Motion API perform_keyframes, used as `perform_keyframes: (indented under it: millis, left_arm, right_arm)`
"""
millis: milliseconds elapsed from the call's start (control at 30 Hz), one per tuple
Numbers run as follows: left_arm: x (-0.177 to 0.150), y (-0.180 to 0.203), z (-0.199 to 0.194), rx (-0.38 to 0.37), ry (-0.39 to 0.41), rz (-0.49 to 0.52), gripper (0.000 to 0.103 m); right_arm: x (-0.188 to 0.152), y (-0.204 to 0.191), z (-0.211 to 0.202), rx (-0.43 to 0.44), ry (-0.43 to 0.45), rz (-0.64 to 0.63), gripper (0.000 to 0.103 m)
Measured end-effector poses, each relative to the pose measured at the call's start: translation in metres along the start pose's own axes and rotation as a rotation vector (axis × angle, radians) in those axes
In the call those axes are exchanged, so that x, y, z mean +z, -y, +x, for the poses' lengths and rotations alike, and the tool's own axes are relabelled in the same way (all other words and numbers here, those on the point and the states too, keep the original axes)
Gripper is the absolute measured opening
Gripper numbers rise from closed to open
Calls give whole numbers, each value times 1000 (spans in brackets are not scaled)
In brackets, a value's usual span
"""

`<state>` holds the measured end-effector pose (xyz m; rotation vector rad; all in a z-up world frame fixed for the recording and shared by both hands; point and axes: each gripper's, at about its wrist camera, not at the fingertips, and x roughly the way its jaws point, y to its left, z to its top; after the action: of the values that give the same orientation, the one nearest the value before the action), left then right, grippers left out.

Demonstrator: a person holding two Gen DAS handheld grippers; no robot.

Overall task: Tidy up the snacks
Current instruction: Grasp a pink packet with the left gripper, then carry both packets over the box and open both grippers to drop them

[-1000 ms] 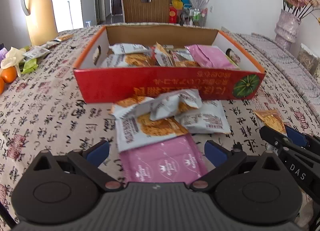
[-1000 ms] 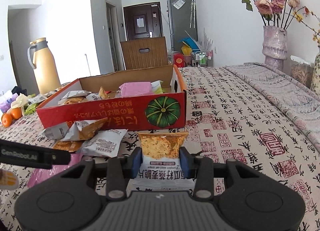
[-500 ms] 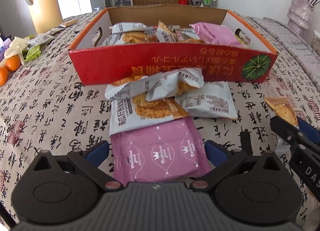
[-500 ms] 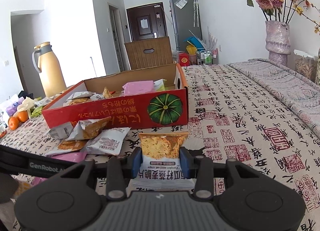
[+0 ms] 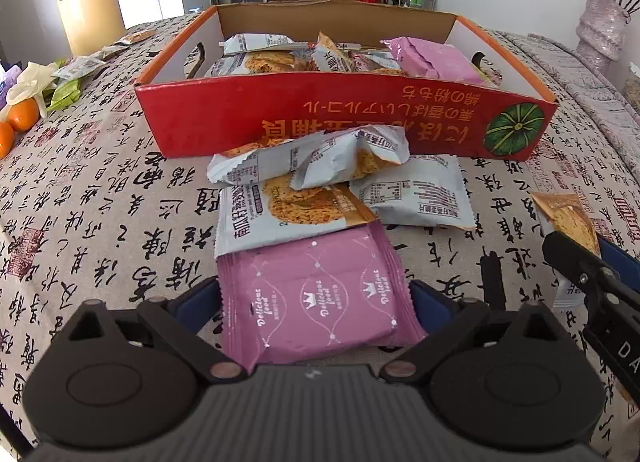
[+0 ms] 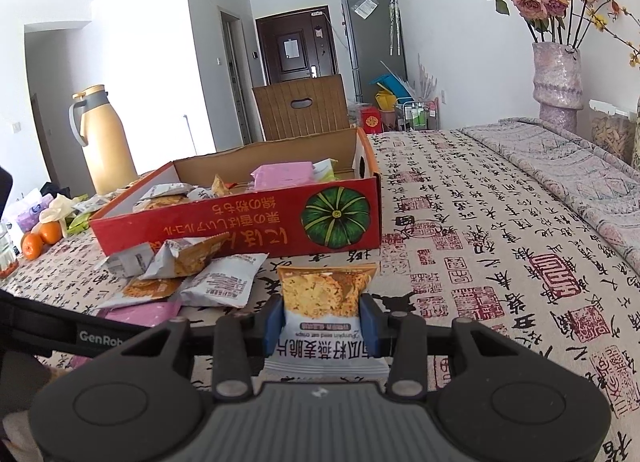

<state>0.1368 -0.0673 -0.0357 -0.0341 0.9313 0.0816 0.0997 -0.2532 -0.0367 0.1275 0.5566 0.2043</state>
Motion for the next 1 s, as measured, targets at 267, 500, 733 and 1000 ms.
perform_keyframes:
  millis: [267,500,733,1000]
  left_arm:
    - [-6,0,-10,-23,38,14,78]
    - [-15,0,-18,-44,67,32,68]
    - [-20,-1,-41,-73,129,58,67]
    - [-17,-3,-68,-124,216,86,67]
  right_arm:
    - [-2,-6,-10,0,7,-11,39]
    - [-4,-9,-22,-6,20,-21,39]
    - [-5,-13,-34,-12,36,-31,39]
    - [0,-18,-41,-14,64,-43,39]
